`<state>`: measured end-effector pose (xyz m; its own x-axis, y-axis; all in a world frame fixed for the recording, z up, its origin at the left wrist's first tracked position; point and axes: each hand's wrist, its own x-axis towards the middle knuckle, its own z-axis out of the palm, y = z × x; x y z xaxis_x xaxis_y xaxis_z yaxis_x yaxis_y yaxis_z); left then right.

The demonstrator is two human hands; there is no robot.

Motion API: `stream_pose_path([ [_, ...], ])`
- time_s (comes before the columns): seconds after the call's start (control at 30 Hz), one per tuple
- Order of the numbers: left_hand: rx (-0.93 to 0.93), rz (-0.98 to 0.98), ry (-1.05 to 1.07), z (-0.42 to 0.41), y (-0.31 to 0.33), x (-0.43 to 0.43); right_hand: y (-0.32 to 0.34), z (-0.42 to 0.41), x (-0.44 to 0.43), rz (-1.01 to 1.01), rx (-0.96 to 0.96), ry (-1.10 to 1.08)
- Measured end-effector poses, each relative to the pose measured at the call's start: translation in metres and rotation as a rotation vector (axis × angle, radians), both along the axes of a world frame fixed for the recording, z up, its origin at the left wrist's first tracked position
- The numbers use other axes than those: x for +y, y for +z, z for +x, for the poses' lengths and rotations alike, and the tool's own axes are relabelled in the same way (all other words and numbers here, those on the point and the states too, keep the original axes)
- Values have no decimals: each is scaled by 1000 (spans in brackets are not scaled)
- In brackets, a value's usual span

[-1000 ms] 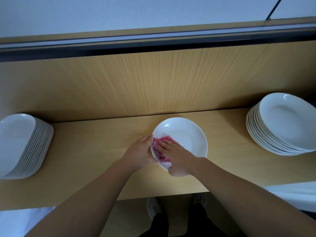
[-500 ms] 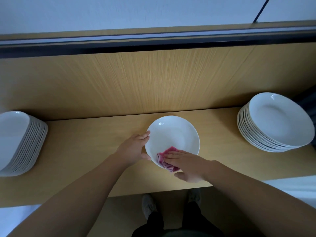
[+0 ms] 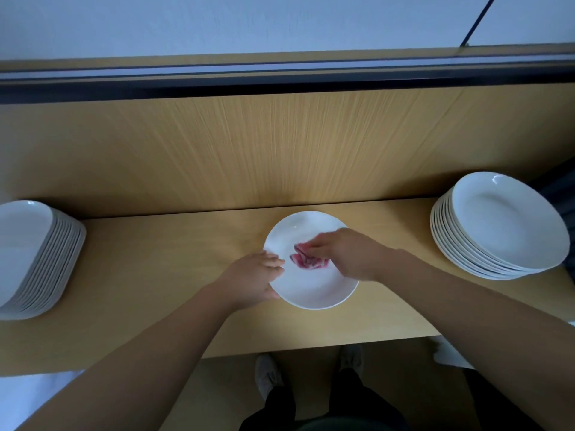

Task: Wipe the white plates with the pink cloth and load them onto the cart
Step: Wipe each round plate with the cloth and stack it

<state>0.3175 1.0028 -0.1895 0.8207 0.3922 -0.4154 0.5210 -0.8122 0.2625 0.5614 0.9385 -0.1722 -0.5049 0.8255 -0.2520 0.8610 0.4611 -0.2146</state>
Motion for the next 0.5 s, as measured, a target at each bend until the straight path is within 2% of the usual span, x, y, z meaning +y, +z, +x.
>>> stream_pose_path([
  [0.1,5,-54,0,5,-4,-6,-5,-6,30,98,-25,49],
  [0.23,22,-18,-51,6,-7,-7,-15,-19,45,144,-281,146],
  [0.3,40,8,-90,8,-7,-6,-24,-15,42,121,-330,97],
  [0.4,85,41,-128,9,-10,-5,-29,-7,33,81,-286,-33],
  [0.5,115,61,-149,11,-13,-4,-28,-4,19,-20,-364,-148],
])
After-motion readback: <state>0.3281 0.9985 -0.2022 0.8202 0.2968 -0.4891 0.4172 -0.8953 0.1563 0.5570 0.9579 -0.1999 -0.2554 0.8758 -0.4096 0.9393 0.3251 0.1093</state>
